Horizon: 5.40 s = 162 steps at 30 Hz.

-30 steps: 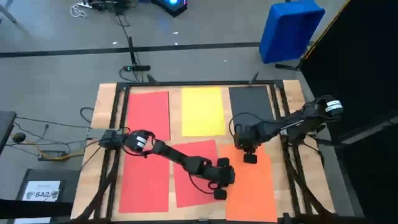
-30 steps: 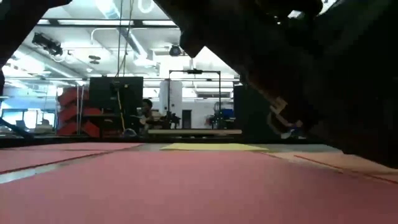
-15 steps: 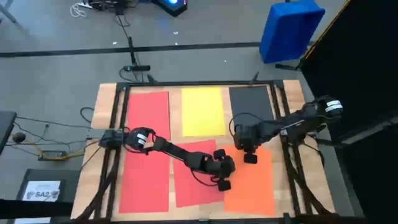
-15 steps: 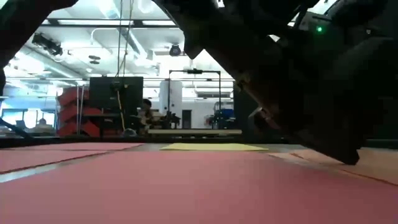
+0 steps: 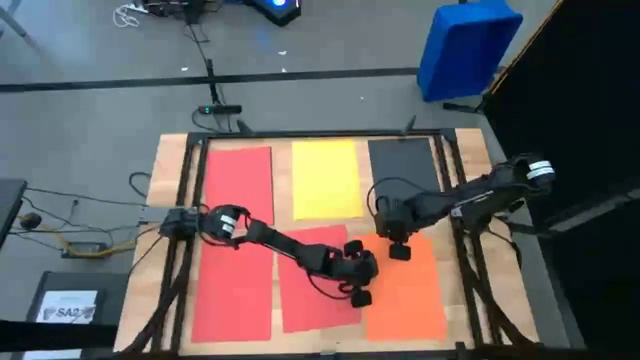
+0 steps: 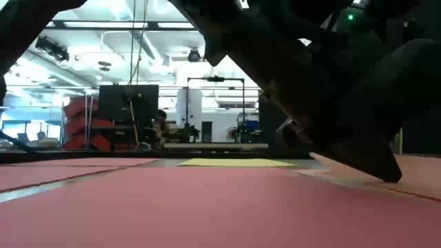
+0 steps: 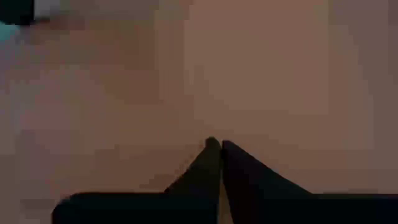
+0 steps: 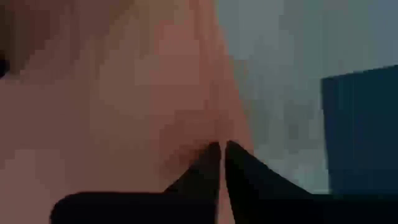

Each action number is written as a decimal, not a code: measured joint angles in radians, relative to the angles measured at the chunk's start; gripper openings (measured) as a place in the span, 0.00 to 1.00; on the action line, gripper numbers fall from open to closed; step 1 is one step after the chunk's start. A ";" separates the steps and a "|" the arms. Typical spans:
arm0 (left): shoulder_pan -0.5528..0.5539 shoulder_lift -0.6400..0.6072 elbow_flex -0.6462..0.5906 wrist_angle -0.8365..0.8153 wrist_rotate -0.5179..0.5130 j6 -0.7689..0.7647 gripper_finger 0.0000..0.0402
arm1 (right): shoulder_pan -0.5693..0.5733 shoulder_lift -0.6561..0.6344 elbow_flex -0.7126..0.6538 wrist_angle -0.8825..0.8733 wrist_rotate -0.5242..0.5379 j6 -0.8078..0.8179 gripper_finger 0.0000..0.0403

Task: Organize paper
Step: Stack the orange paper on top of the orange paper

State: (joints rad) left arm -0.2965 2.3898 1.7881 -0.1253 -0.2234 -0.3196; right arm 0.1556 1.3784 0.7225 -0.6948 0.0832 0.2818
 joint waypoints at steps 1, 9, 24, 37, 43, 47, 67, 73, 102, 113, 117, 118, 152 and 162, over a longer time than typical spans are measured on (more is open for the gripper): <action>0.000 -0.001 0.008 0.000 0.001 0.003 0.00 | 0.001 -0.013 0.005 -0.006 0.003 0.007 0.00; 0.000 -0.009 0.088 -0.057 0.040 0.058 0.00 | 0.043 -0.163 0.009 -0.104 0.055 0.097 0.00; 0.159 -0.060 0.121 -0.239 0.023 0.230 0.00 | 0.669 -0.246 0.011 -0.037 0.307 0.569 0.00; 0.271 -0.021 0.122 -0.120 0.124 0.232 0.00 | 0.868 0.152 0.138 0.282 0.203 0.617 0.00; 0.271 0.003 0.120 -0.095 0.129 0.228 0.00 | 0.874 0.284 0.257 0.324 0.093 0.589 0.00; 0.271 0.018 0.120 -0.096 0.128 0.214 0.00 | 0.890 0.367 0.304 0.330 0.001 0.604 0.00; 0.271 0.076 0.123 -0.065 0.136 0.178 0.00 | 1.007 0.420 0.323 0.176 -0.133 0.859 0.00; 0.273 0.080 0.124 -0.060 0.165 0.179 0.00 | 1.009 0.425 0.326 0.095 -0.162 0.880 0.00; 0.272 0.085 0.121 -0.043 0.253 0.218 0.00 | 1.008 0.425 0.324 -0.020 -0.162 0.965 0.00; 0.269 0.073 0.119 -0.034 0.264 0.237 0.00 | 1.010 0.411 0.323 0.001 -0.147 0.975 0.00; 0.278 0.065 0.118 -0.035 0.261 0.237 0.00 | 1.020 0.377 0.319 -0.008 -0.086 1.001 0.00; 0.280 0.065 0.118 -0.035 0.261 0.237 0.00 | 1.021 0.369 0.321 -0.002 -0.078 1.007 0.00; 0.276 0.000 0.121 -0.052 0.166 0.286 0.00 | 0.965 0.361 0.325 0.212 0.055 0.837 0.00; 0.296 0.042 0.121 -0.058 0.219 0.237 0.00 | 0.949 0.451 0.325 0.377 -0.017 0.792 0.00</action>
State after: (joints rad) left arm -0.0005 2.4313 1.9091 -0.1831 -0.0046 -0.0826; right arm 1.1049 1.8294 1.0473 -0.3180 0.0664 1.0742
